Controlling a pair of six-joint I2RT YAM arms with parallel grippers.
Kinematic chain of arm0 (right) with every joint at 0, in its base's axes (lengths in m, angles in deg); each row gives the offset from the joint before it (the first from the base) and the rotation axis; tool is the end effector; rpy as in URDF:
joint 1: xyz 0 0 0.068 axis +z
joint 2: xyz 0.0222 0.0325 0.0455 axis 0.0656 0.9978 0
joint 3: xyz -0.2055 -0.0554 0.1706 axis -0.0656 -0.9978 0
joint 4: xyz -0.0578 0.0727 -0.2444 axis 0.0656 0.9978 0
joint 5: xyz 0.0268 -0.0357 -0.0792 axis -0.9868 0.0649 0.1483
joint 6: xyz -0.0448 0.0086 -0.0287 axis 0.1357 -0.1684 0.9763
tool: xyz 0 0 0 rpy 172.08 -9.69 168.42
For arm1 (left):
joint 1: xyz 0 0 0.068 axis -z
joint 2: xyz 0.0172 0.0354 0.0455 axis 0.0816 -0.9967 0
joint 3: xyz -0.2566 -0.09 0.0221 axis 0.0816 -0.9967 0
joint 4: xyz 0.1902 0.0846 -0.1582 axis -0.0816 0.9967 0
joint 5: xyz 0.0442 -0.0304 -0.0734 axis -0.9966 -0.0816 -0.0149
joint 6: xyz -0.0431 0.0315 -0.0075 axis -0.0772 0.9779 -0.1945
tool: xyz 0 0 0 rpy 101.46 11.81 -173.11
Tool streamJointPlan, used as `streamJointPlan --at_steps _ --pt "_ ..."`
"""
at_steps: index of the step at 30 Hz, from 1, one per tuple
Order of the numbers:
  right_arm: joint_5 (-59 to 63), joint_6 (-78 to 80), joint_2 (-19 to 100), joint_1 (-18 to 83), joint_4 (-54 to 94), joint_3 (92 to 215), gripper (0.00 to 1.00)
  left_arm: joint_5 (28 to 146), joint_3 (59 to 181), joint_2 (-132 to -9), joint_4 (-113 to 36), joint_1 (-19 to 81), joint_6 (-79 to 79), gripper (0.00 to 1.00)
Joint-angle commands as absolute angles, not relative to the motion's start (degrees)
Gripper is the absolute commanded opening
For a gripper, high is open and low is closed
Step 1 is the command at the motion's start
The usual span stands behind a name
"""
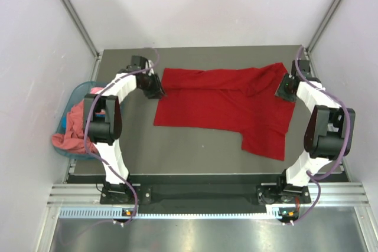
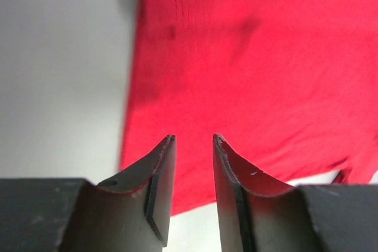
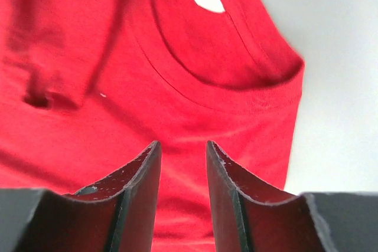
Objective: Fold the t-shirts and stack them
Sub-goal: Fold the tshirt
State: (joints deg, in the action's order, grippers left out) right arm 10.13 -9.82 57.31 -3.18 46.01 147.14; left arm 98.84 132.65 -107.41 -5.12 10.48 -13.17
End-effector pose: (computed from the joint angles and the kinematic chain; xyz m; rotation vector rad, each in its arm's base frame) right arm 0.3596 -0.0444 0.2226 0.5441 2.4670 0.0535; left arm 0.4173 -0.0546 0.2067 -0.2960 2.6205 -0.6410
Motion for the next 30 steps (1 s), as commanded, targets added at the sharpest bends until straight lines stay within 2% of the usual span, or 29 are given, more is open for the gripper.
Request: streamJointPlan --at_steps 1,10,18,23,30 --pt "12.84 -15.04 56.94 -3.18 43.73 144.97 0.36 97.59 126.15 -106.65 -8.24 11.71 -16.25 0.36" --pt "16.28 -15.49 56.59 -5.55 42.58 136.80 0.34 86.88 113.32 -100.77 -8.58 11.89 -23.89 0.34" --pt "16.45 -14.96 53.16 -7.66 40.12 129.85 0.31 83.97 100.73 -90.93 -12.19 11.98 -27.33 0.33" --pt "15.14 -14.52 50.80 -7.75 40.38 129.49 0.31 84.40 99.32 -86.63 -11.49 12.06 -26.45 0.34" --pt "11.71 -14.52 44.90 -7.58 43.71 132.21 0.34 83.81 101.78 -84.50 -8.86 12.15 -23.90 0.42"
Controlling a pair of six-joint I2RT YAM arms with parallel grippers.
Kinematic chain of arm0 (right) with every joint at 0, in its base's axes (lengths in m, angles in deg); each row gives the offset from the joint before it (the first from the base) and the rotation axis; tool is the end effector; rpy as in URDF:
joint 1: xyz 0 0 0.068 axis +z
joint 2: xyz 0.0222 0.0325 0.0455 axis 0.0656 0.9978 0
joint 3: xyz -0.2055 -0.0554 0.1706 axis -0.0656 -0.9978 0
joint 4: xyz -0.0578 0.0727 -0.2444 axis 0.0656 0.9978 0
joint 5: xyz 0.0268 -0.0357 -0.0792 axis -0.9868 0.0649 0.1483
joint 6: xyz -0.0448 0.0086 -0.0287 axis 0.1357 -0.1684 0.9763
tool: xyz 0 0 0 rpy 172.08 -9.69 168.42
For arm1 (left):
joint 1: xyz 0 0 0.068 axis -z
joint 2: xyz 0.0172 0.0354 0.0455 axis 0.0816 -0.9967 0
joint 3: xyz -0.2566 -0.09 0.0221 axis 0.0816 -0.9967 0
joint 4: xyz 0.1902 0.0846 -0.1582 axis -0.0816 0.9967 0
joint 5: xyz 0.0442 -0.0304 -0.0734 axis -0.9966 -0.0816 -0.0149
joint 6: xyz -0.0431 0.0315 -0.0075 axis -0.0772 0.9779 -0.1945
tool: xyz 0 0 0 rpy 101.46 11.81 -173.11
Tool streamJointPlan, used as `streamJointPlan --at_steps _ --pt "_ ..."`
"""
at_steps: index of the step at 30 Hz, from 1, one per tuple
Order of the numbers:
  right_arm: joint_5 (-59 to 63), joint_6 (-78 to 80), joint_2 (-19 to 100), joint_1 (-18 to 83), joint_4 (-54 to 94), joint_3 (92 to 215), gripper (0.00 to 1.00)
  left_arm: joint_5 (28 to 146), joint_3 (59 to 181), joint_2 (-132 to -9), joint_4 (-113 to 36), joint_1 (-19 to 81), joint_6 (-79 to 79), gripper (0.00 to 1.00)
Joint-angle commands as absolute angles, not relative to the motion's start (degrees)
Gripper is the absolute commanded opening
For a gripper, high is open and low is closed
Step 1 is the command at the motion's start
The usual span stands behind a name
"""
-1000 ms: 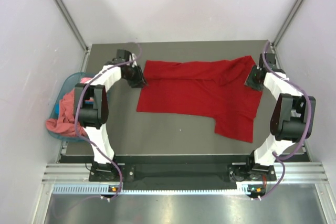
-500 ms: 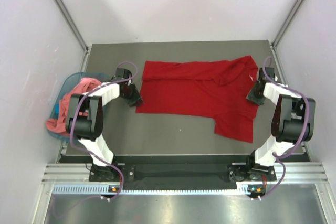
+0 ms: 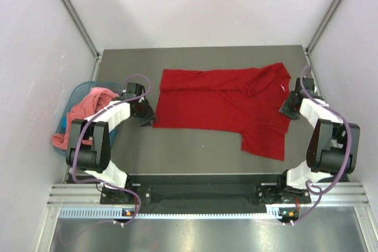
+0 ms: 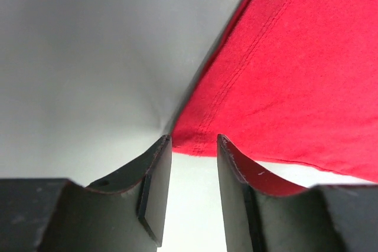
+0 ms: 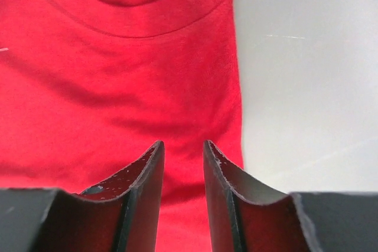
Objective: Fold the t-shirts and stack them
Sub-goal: Fold the tshirt
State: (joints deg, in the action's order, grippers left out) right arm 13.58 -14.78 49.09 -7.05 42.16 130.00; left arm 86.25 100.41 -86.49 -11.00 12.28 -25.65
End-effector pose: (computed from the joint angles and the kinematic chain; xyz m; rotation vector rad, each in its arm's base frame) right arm 0.2977 -0.0596 0.1826 0.7758 2.4913 -0.0279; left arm 0.2990 -0.0445 0.1727 -0.6530 2.6673 -0.4033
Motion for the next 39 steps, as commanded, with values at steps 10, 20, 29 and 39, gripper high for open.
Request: streamJointPlan --at_steps 10,20,29,39 --pt "8.19 -14.08 40.25 -5.82 46.44 130.73 0.35 83.35 99.32 -87.40 -9.21 12.94 -23.37 0.27" --pt "7.31 -17.42 34.97 2.48 50.93 126.78 0.28 81.60 97.21 -82.93 -7.10 12.94 -23.28 0.00" --pt "13.37 -24.09 34.53 24.38 50.66 121.15 0.28 82.56 96.68 -78.80 -6.48 12.94 -23.73 0.00" --pt "21.98 -30.07 34.43 36.98 53.74 117.90 0.35 83.00 97.03 -78.00 -6.13 12.94 -23.02 0.00"
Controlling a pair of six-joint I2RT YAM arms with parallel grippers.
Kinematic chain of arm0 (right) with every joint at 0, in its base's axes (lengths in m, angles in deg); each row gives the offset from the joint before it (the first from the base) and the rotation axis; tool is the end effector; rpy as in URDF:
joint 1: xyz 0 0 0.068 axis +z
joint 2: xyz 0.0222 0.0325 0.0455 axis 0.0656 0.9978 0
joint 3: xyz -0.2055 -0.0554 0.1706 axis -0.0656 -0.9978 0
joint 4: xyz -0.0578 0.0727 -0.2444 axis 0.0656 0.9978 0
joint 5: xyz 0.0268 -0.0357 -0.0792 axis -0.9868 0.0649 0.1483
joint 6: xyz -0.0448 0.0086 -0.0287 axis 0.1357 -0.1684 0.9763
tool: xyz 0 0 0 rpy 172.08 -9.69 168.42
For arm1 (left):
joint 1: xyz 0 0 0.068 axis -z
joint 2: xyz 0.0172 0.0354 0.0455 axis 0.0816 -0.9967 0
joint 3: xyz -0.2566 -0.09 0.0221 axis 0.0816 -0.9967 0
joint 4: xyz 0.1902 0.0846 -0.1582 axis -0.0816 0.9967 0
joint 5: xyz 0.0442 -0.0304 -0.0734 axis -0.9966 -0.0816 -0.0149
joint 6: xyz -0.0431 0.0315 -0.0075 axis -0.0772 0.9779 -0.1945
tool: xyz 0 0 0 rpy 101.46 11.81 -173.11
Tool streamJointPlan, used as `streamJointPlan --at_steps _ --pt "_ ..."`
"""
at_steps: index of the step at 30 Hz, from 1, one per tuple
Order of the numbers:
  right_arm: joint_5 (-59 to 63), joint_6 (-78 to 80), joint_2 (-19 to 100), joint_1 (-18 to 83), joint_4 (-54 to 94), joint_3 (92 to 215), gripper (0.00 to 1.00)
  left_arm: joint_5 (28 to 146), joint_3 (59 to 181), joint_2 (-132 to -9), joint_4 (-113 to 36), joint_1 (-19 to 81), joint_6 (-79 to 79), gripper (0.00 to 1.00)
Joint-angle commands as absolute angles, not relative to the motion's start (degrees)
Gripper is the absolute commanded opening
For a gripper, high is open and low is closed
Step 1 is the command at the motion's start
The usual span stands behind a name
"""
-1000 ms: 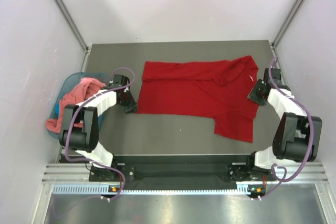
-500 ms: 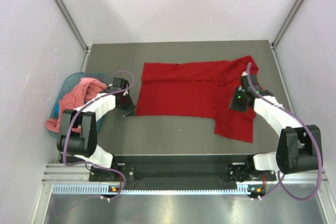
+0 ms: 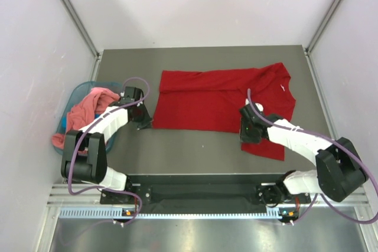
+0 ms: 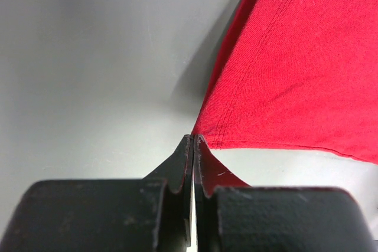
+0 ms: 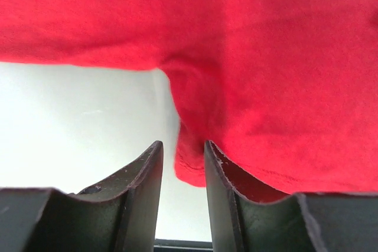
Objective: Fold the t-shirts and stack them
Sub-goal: Fold the tshirt
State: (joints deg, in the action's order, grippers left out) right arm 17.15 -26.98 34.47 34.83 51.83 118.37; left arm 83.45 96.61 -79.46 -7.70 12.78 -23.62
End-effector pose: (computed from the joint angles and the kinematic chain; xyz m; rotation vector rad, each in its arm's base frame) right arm 0.2000 0.1147 0.1800 0.1277 2.7157 0.1485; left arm 0.2723 -0.0416 0.1843 -0.6065 2.6664 -0.3317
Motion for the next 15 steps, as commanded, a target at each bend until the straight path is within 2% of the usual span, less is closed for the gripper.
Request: streamJointPlan --at_steps 1,5,8,9,10,11,15 --pt "23.99 -30.42 34.96 38.03 54.26 117.81 0.35 83.00 96.94 -77.91 -6.04 12.94 -23.02 0.00" --pt "27.17 -31.74 36.98 40.15 56.64 118.33 0.35 81.25 96.77 -77.30 -5.52 12.94 -23.46 0.00" --pt "28.05 -31.48 38.65 41.55 58.22 119.30 0.27 79.32 96.68 -76.68 -4.03 12.94 -23.99 0.00" --pt "27.79 -31.22 38.74 42.08 59.44 119.47 0.16 77.48 96.68 -76.25 -2.98 12.94 -23.99 0.00" --pt "27.36 -31.04 38.74 43.39 60.24 119.91 0.12 76.59 96.59 -75.81 -2.27 12.94 -23.81 0.00" --pt "27.27 -30.87 38.66 44.01 61.38 120.00 0.02 75.10 96.51 -75.46 -1.74 12.94 -23.29 0.00" --pt "24.73 -29.55 37.60 45.86 65.86 119.83 0.00 74.38 95.63 -73.43 -0.07 12.94 -22.58 0.00"
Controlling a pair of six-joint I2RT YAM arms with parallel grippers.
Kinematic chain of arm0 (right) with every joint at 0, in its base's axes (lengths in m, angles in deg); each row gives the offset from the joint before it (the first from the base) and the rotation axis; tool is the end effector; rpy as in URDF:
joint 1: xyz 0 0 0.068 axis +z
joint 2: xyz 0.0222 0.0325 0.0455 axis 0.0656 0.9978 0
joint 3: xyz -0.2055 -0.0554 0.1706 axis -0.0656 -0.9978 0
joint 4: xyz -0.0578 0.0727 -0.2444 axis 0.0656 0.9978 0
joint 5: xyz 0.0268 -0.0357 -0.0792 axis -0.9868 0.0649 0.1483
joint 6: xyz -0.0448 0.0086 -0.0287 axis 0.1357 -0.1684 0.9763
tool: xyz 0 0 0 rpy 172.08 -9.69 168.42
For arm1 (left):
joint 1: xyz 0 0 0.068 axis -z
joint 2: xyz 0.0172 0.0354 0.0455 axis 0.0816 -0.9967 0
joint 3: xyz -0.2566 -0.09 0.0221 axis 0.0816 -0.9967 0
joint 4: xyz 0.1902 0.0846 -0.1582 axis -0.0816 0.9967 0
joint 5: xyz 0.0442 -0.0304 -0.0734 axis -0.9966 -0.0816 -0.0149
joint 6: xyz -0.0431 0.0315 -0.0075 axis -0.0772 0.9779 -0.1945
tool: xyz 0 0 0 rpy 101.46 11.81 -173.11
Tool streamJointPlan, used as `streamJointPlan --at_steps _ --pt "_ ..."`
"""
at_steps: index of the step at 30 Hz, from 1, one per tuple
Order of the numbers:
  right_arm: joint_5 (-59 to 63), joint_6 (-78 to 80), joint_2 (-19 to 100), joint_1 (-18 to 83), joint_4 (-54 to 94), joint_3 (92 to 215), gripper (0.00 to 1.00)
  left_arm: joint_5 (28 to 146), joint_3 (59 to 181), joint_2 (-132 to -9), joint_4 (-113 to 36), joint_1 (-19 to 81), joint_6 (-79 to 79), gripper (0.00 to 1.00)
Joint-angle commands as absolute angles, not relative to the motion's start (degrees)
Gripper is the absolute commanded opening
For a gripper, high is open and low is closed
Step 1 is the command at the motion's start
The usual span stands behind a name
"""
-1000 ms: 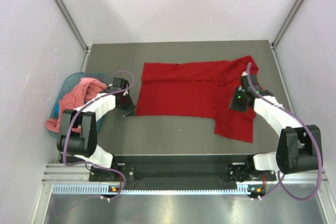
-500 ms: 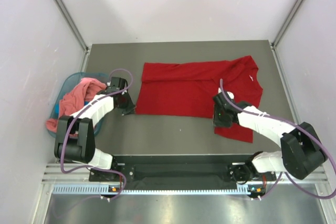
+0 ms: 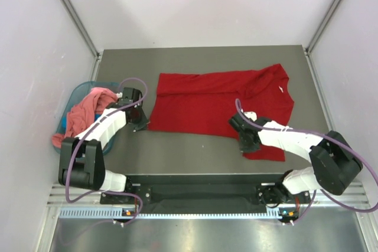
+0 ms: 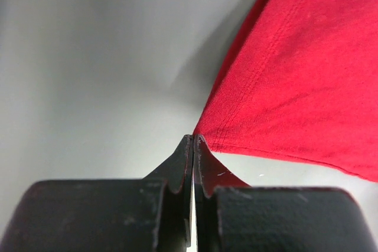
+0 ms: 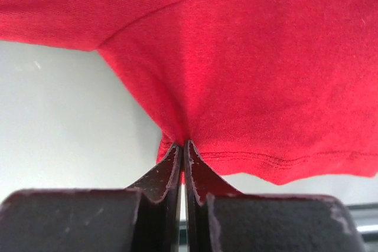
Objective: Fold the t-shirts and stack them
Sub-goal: Fold the tshirt
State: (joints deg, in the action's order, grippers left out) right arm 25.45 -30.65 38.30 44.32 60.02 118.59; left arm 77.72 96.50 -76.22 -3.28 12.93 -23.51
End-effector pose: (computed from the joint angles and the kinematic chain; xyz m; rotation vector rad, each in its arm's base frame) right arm 0.1737 0.1355 0.1636 -0.0102 2.8016 -0.1261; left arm 0.2606 -0.0371 0.1942 -0.6300 2.6583 -0.1926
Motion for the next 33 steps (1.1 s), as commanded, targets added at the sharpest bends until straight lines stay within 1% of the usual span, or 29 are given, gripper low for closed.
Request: streamJointPlan --at_steps 1,3,4,5,7,8,9,11,12,14,15,16,17,18,19,20,21,23,24,27,30,33 --pt "24.37 -29.03 37.86 46.12 66.48 119.91 0.01 75.08 94.93 -73.34 -0.06 12.94 -22.58 0.00" --pt "23.75 -28.32 38.13 46.56 66.92 119.92 0.07 77.97 94.40 -72.90 0.37 12.94 -22.93 0.00" --pt "22.97 -28.32 37.87 46.74 67.27 120.00 0.11 78.51 94.39 -72.73 1.16 12.94 -23.02 0.02" --pt "22.70 -28.40 37.08 46.74 67.54 120.09 0.19 78.52 94.57 -71.86 1.60 12.94 -23.02 0.13" --pt "23.13 -28.67 34.71 46.56 68.85 122.01 0.25 78.08 96.49 -71.06 3.61 12.94 -22.76 0.24" --pt "23.39 -28.58 34.18 46.30 69.64 123.24 0.32 77.47 97.72 -70.71 4.24 12.94 -22.15 0.27" --pt "24.01 -28.15 33.13 45.08 70.00 126.13 0.35 76.94 100.95 -70.88 5.02 12.94 -21.62 0.29" --pt "24.45 -25.78 32.68 41.92 69.83 128.95 0.41 75.71 105.36 -72.54 7.30 12.94 -20.13 0.31" --pt "24.19 -24.81 33.03 36.69 69.13 131.58 0.42 75.79 110.08 -73.25 7.58 12.94 -19.77 0.32" --pt "23.66 -21.65 34.34 30.34 65.20 134.32 0.42 78.51 114.33 -75.79 4.45 12.94 -18.55 0.34" --pt "23.83 -20.85 36.61 27.26 64.04 137.55 0.41 81.82 115.91 -76.85 2.59 12.94 -18.28 0.34" --pt "23.84 -20.50 38.29 21.83 63.24 139.84 0.41 83.86 118.71 -78.08 0.40 12.94 -18.19 0.36" --pt "23.84 -20.32 42.05 19.52 61.58 142.13 0.41 87.79 120.13 -80.96 -1.54 12.94 -18.19 0.36" --pt "24.18 -20.41 44.09 16.10 60.87 146.94 0.41 89.31 122.84 -82.64 -5.13 12.94 -18.10 0.36" --pt "24.62 -21.10 46.19 14.67 59.91 149.33 0.41 90.55 124.18 -84.57 -6.38 12.94 -18.10 0.36" --pt "24.98 -21.63 50.74 13.44 58.24 151.71 0.42 92.39 125.58 -88.33 -7.44 12.94 -17.93 0.36" --pt "24.89 -21.99 53.05 11.43 57.01 156.26 0.41 92.93 127.95 -90.20 -10.06 12.86 -17.75 0.36" --pt "24.89 -22.34 57.53 10.18 55.68 160.76 0.42 94.07 130.15 -95.54 -12.27 12.77 -17.40 0.36" --pt "24.89 -22.51 62.08 9.39 55.50 165.66 0.41 95.21 132.34 -97.32 -14.02 12.77 -17.31 0.36" --pt "23.67 -23.22 69.93 8.16 54.71 173.67 0.42 97.14 136.91 -103.91 -16.14 12.42 -17.66 0.36" --pt "24.10 -24.01 75.91 7.37 54.54 179.04 0.42 98.03 140.26 -109.28 -18.96 11.80 -18.62 0.36" --pt "24.19 -24.88 79.34 6.23 52.69 180.82 0.42 98.38 143.60 -114.20 -20.37 11.27 -19.24 0.36"
